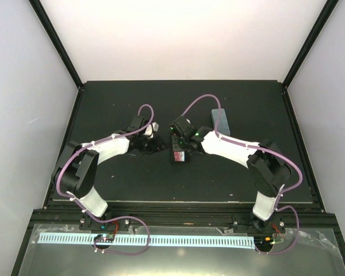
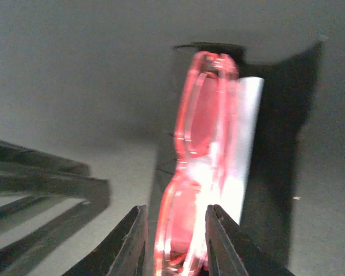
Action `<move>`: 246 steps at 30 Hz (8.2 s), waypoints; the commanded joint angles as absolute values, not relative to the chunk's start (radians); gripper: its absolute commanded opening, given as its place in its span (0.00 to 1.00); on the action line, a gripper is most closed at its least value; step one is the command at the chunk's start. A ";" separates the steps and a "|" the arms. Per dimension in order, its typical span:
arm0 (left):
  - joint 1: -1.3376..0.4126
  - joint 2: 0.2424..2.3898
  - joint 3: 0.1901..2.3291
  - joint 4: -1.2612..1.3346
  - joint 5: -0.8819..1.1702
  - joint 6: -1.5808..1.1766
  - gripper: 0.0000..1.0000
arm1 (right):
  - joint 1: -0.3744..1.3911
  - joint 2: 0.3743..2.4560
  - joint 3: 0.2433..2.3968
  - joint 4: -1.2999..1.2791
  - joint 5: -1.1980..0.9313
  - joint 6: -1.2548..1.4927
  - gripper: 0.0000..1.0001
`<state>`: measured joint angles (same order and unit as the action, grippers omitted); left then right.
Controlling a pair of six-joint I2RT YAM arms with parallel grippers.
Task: Organize the sunglasses
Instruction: Place the sunglasses in the sunglasses case, then close the sunglasses case at the center of the board, then pick up the sunglasses case from the center of the board.
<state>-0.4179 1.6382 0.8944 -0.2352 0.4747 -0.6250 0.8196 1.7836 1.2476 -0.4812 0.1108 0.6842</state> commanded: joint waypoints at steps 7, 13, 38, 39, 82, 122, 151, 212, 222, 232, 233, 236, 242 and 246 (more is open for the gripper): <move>-0.373 1.529 0.787 -0.187 0.334 -0.710 0.33 | 0.902 1.925 1.405 -0.591 0.196 0.615 0.32; -0.347 1.509 0.761 -0.179 0.334 -0.706 0.33 | 0.910 1.946 1.417 -0.619 0.236 0.625 0.32; -0.339 1.490 0.746 -0.183 0.358 -0.695 0.33 | 0.911 1.921 1.335 -0.555 0.195 0.684 0.13; -0.338 1.485 0.747 -0.188 0.354 -0.694 0.33 | 0.911 1.916 1.333 -0.553 0.197 0.685 0.11; -0.344 1.529 0.769 -0.178 0.441 -0.675 0.34 | 0.791 1.778 1.189 -0.407 0.004 0.614 0.28; -0.406 1.733 0.790 0.014 0.642 -0.727 0.31 | 0.789 1.947 1.259 -0.394 -0.101 0.557 0.08; -0.392 1.631 0.804 -0.091 0.565 -0.657 0.38 | 0.654 1.667 1.064 -0.330 0.126 0.613 0.31; -0.356 1.198 0.754 -0.268 0.092 -0.673 0.31 | 0.861 1.900 1.301 -0.550 0.077 0.435 0.80; -0.341 1.159 0.736 -0.274 0.100 -0.669 0.33 | 0.900 2.005 1.356 -0.609 0.157 0.451 0.81; -0.339 1.178 0.725 -0.249 0.137 -0.671 0.34 | 0.928 2.039 1.376 -0.657 0.255 0.534 0.72; -0.339 1.181 0.725 -0.249 0.140 -0.668 0.34 | 0.928 2.035 1.372 -0.657 0.267 0.543 0.71; -0.339 1.185 0.726 -0.249 0.146 -0.664 0.34 | 0.927 2.022 1.368 -0.655 0.306 0.570 0.69; -0.339 1.187 0.725 -0.254 0.149 -0.655 0.34 | 0.902 2.022 1.379 -0.655 0.295 0.578 0.58; -0.338 1.192 0.727 -0.253 0.150 -0.651 0.34 | 0.890 2.026 1.374 -0.647 0.272 0.575 0.53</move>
